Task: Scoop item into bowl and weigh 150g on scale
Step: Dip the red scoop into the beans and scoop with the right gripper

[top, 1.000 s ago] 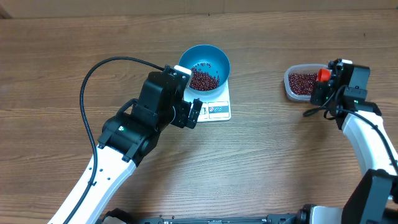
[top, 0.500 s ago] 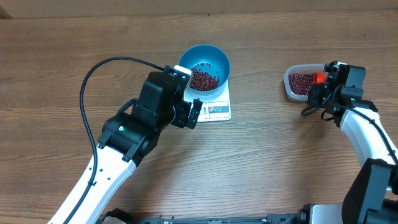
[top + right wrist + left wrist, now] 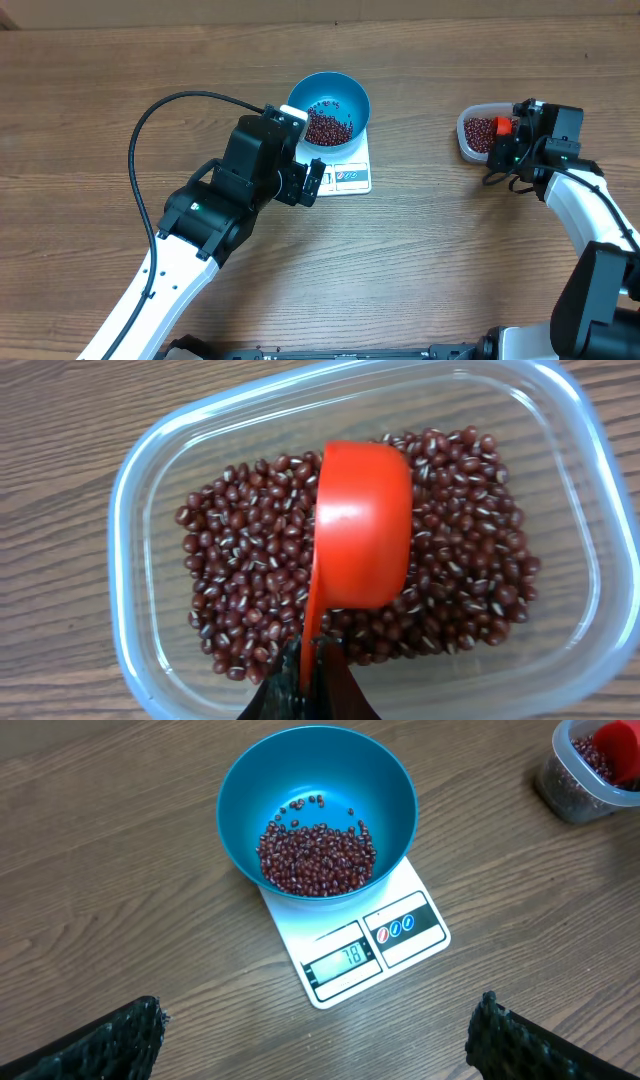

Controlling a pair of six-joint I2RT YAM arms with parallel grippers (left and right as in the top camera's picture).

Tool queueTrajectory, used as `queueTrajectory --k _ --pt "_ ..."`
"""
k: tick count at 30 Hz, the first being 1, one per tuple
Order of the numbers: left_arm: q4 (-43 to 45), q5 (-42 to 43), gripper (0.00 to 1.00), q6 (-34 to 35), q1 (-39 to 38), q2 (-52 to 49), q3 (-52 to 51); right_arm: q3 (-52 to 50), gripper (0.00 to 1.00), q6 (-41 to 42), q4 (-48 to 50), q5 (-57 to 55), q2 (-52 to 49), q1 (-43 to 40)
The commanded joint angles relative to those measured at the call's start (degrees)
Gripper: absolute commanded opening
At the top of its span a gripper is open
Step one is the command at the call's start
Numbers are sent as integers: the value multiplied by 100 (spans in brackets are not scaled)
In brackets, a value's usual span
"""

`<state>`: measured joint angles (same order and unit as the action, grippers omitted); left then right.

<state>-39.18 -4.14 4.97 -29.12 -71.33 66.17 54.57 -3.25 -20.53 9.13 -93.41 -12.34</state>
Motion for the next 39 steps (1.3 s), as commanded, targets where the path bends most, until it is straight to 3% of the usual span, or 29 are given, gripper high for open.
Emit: queueTrajectory --k 1,28,39 --pt "15 -52 99 -26 24 -24 149 17 4 -24 -87 472 -166 -17" --pt "15 -52 99 -26 24 -24 149 17 4 44 -120 1370 -166 -17" --pt "15 -52 99 -26 24 -24 149 17 4 625 -116 1373 -166 -35"
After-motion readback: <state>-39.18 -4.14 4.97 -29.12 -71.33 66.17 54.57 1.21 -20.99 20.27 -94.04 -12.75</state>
